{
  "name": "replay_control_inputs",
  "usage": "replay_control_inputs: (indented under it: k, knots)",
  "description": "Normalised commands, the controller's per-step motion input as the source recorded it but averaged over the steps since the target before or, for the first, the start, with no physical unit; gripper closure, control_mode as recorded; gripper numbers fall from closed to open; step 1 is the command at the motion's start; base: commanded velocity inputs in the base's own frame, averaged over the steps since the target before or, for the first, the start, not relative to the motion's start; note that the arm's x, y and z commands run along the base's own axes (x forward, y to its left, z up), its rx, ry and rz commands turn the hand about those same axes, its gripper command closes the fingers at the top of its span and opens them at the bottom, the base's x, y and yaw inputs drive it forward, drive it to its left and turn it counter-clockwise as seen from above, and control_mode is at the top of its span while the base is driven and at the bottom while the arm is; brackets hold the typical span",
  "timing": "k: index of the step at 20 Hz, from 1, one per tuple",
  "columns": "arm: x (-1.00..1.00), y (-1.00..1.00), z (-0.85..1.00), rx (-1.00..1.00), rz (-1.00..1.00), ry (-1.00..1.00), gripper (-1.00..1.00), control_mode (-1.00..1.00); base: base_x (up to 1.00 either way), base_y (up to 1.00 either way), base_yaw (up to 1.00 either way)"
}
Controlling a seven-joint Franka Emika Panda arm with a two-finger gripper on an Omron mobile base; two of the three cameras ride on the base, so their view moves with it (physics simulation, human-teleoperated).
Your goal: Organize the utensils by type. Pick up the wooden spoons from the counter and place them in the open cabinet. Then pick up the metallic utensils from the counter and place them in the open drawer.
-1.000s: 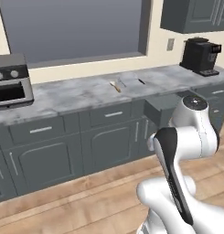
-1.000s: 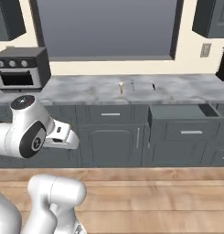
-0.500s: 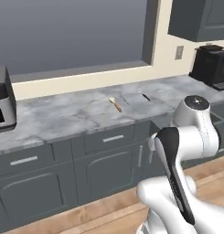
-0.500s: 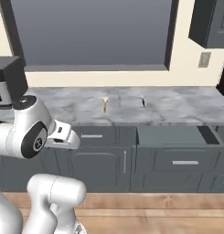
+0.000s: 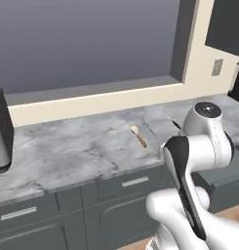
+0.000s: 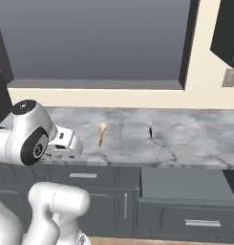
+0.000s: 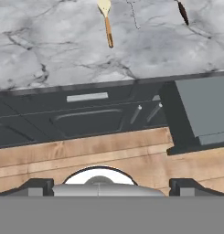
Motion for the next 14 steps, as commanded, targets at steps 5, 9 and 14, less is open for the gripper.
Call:
replay_control_inputs:
  k: [5, 9, 14]
  knots:
    - [0.00, 0.00, 0.00, 0.00, 0.00, 0.00, -1.00, 1.00, 0.60, -0.32, 0.02]
    - [0.00, 0.00, 0.00, 0.00, 0.00, 0.00, -1.00, 1.00, 0.44, -0.10, 0.01]
    - [0.00, 0.00, 0.00, 0.00, 0.00, 0.00, -1.00, 1.00, 0.44, -0.05, 0.05]
